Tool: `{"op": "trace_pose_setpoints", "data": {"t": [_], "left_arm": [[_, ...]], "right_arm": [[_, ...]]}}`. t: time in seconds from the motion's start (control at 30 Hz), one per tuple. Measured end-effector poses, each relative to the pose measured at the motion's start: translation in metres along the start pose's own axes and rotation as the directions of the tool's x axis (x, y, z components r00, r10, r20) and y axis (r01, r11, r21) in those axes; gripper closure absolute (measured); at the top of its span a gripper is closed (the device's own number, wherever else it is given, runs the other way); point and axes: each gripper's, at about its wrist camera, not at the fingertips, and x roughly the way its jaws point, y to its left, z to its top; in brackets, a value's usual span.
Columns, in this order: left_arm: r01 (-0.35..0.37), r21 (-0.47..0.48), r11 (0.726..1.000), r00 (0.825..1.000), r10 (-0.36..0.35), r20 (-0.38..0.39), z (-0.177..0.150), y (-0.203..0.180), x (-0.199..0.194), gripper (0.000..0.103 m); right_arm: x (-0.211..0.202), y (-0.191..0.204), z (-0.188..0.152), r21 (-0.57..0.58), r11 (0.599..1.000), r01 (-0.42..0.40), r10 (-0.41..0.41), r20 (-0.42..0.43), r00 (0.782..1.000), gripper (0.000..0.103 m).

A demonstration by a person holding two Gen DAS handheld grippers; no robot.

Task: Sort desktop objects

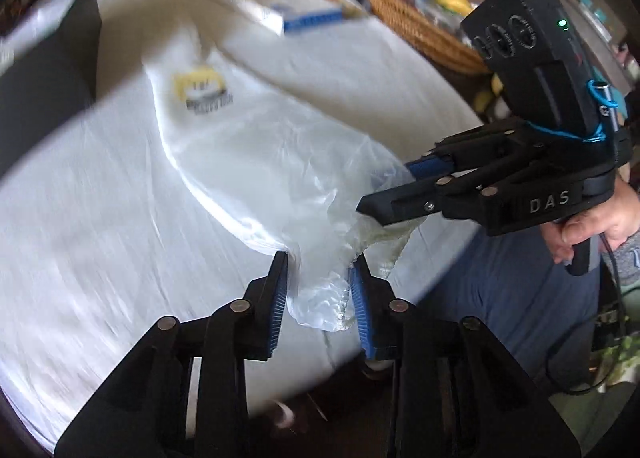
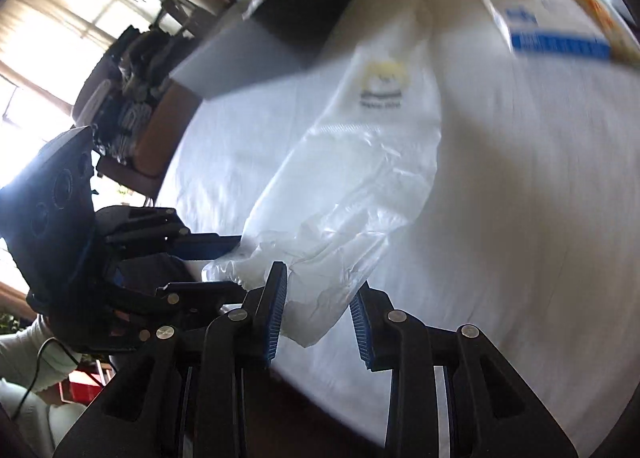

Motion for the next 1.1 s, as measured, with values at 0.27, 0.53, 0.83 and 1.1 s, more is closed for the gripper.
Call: {"op": "trace_pose_setpoints", "data": {"t": [0.27,0.53,0.83,1.1], "left_arm": [[0.016,-0.159,0.987,0.999,-0.021,-0.026,-0.041,0.030,-0.006,0.050],[0.059,-0.292,0.955,0.989,-0.016,0.146,0.036,0.094,-0.006,0.043],[0.007,-0.273,0.962,0.998,0.011,0.064,0.055,0.095,0.048,0.043],[0.079,-0.279,0.957,0.996,-0.061,0.072,0.061,0.093,0.050,0.087]], "right_arm": [[-0.023,-0.009,-0.017,0.071,0.995,0.066,-0.068,0.026,0.997,0.043],[-0.027,-0.024,0.054,0.011,0.987,0.158,-0.158,0.130,0.979,0.040],[0.017,-0.045,0.058,-0.022,0.979,0.205,-0.204,0.025,0.979,0.040],[0.022,-0.058,0.059,0.062,0.998,-0.031,0.025,0.091,0.996,0.067]]}}
